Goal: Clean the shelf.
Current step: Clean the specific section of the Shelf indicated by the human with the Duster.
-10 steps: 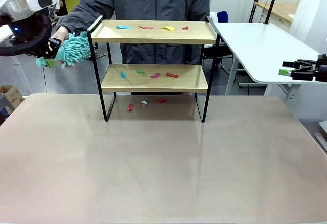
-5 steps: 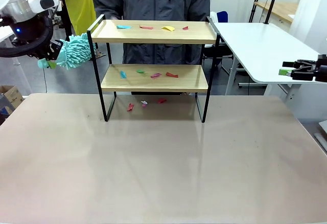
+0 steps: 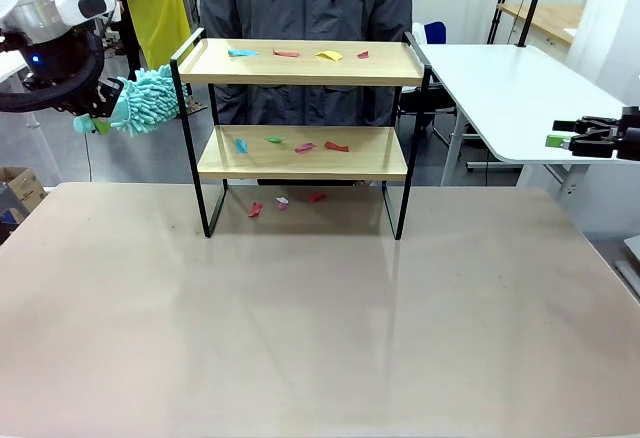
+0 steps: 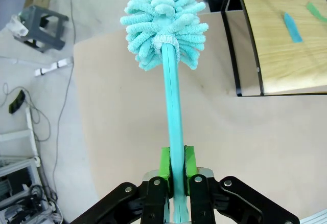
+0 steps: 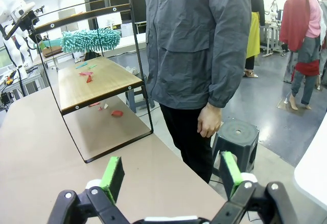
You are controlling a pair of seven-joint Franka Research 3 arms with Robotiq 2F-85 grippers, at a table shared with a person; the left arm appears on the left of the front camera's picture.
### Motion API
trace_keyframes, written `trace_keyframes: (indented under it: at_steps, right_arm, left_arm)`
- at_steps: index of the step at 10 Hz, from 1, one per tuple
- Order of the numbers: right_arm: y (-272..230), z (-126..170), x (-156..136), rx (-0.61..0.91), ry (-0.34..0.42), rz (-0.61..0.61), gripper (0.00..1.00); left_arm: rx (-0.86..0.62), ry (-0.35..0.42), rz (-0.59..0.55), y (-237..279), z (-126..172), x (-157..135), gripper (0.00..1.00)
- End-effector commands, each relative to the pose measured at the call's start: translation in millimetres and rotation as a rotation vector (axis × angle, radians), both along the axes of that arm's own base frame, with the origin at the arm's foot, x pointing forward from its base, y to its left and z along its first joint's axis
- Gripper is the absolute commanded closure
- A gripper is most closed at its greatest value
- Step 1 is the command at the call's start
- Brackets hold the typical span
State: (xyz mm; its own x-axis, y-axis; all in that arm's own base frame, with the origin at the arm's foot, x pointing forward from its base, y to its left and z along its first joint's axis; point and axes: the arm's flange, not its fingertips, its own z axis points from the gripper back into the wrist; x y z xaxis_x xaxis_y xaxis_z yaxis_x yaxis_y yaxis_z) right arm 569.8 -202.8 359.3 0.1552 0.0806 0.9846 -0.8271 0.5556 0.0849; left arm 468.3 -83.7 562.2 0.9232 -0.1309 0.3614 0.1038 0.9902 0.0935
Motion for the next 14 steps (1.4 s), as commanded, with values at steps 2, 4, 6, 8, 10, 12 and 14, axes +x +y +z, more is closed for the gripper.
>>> trace_keyframes:
  at_steps: [2,4,6,8,10,12,14]
  right_arm:
    - [2.7,1.7,0.9,-0.004,-0.002,-0.003,0.0]
    - [2.7,1.7,0.9,-0.004,-0.002,-0.003,0.0]
    - [2.7,1.7,0.9,-0.004,-0.002,-0.003,0.0]
    - [2.7,1.7,0.9,-0.004,-0.002,-0.003,0.0]
    - [2.7,1.7,0.9,-0.004,-0.002,-0.003,0.0]
    - [2.7,1.7,0.9,-0.004,-0.002,-0.003,0.0]
    - [2.7,1.7,0.9,-0.004,-0.002,-0.003,0.0]
  left_arm:
    - [0.081,0.042,-0.111,35.1,29.9,-7.7,0.87]
    - [0.241,0.136,-0.389,74.5,66.8,-31.6,0.87]
    - [0.395,0.184,-0.619,94.1,90.7,-44.3,0.87]
    - [0.548,0.292,-0.852,109.5,104.0,-61.0,0.87]
    - [0.642,0.377,-1.164,111.5,109.6,-89.9,0.87]
    - [0.661,0.447,-1.363,99.8,102.6,-114.9,0.87]
    - [0.695,0.491,-1.428,88.5,91.9,-134.7,0.87]
